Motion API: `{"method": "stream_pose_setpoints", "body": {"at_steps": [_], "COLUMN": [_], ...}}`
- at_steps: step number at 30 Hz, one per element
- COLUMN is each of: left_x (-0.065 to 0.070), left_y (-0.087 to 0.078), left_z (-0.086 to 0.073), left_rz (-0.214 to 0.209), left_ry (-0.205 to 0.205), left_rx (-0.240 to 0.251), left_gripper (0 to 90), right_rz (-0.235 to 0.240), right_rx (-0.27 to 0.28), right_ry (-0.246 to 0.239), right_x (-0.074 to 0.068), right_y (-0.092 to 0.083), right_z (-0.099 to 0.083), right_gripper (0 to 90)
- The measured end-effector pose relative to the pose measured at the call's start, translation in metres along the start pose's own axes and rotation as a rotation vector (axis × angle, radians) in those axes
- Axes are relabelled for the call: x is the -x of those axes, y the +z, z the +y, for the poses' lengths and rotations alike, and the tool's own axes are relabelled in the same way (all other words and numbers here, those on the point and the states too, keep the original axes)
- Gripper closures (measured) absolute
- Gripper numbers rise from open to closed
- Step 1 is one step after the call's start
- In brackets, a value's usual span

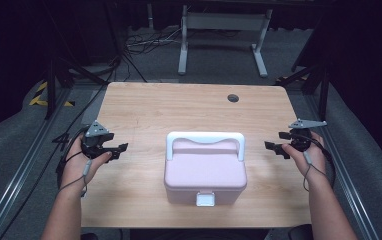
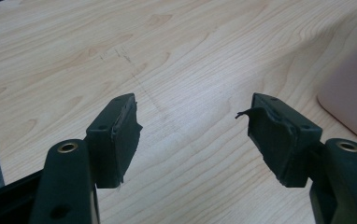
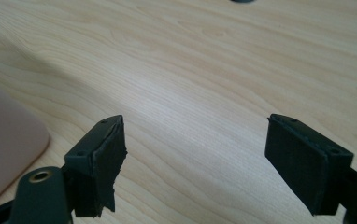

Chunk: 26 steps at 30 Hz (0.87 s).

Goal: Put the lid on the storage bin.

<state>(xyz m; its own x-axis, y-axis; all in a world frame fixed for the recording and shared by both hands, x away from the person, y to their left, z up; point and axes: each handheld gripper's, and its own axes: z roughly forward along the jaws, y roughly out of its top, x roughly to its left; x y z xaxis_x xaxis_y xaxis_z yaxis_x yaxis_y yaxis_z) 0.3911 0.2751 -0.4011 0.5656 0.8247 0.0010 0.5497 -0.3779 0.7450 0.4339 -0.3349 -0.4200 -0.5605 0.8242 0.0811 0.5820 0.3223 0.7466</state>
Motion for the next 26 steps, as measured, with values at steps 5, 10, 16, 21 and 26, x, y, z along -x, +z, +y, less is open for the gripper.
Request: {"method": "stream_pose_setpoints", "body": {"at_steps": [5, 10, 16, 21, 26], "left_x": [-0.001, -0.002, -0.003, -0.002, -0.001], "left_y": [0.005, 0.007, 0.012, 0.017, 0.018], "left_z": [-0.002, -0.004, -0.005, -0.005, -0.004], "left_rz": [-0.006, -0.011, -0.018, -0.030, -0.060], "left_ry": [-0.002, -0.010, -0.016, -0.016, -0.026], "left_rx": [-0.018, -0.023, -0.033, -0.043, -0.024], "left_gripper": [33.7, 33.5, 33.4, 33.4, 33.4], "right_rz": [-0.006, -0.018, -0.008, 0.009, 0.005], "right_rx": [-0.056, -0.098, -0.096, -0.099, -0.095], "right_ry": [0.005, 0.003, -0.016, -0.021, -0.016], "right_x": [0.004, 0.004, 0.002, -0.002, -0.001], "right_y": [0.011, 0.021, 0.031, 0.036, 0.033], "right_z": [-0.008, -0.015, -0.019, -0.020, -0.020], "right_gripper": [21.0, 20.9, 19.0, 19.4, 19.7]}}
